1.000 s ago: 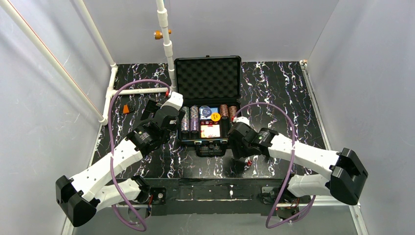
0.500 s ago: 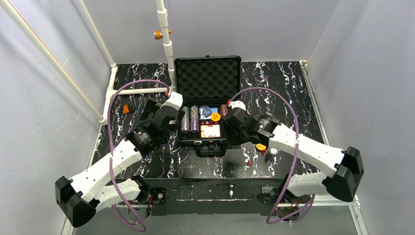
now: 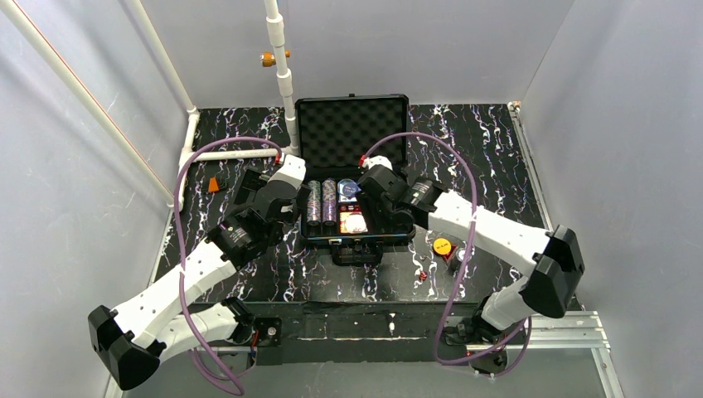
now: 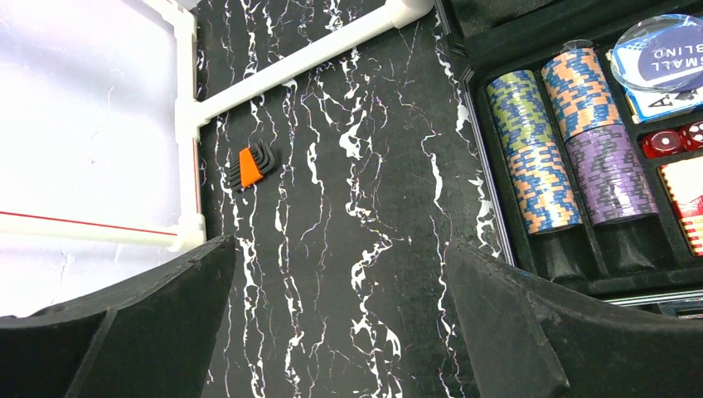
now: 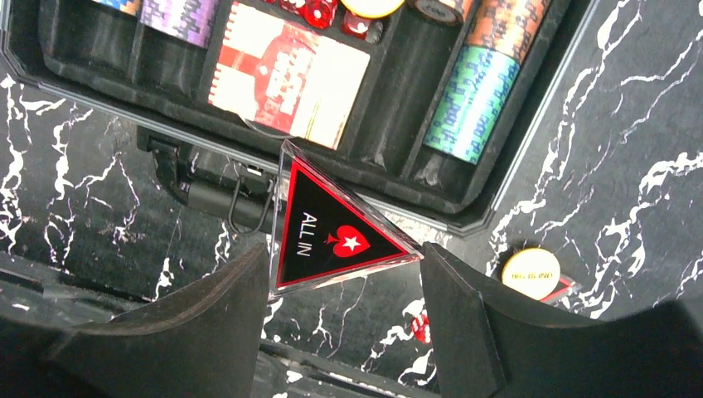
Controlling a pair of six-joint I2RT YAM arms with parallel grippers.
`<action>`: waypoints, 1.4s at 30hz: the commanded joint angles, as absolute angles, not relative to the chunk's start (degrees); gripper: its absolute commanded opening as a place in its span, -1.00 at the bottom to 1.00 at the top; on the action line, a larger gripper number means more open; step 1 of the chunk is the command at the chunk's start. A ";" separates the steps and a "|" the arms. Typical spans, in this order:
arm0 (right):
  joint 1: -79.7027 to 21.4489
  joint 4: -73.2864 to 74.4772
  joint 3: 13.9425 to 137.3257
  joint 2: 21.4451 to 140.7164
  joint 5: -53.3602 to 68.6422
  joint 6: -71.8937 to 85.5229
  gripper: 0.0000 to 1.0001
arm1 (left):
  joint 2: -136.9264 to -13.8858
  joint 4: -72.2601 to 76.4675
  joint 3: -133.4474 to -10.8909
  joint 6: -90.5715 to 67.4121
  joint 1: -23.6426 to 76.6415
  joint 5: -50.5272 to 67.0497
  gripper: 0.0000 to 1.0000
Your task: Pack up texas hold em set
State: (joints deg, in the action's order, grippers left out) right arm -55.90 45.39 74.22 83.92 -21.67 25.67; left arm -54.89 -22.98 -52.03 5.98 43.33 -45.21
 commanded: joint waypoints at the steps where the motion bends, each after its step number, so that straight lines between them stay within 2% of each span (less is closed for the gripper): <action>1: -55.90 43.52 79.79 87.57 -22.88 23.45 0.23 | -53.47 -22.32 -51.25 5.99 43.60 -46.18 0.97; 25: -47.79 39.38 102.01 112.88 -17.20 18.57 0.23 | -53.04 -21.10 -50.43 5.63 43.55 -44.19 0.97; 42: -45.66 40.01 111.10 123.78 -14.35 18.01 0.25 | -53.22 -21.18 -50.44 5.91 43.53 -44.65 0.97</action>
State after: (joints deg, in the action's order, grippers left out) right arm -46.09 40.40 108.64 122.96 -15.38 19.05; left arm -54.54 -22.26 -51.00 5.98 43.35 -43.86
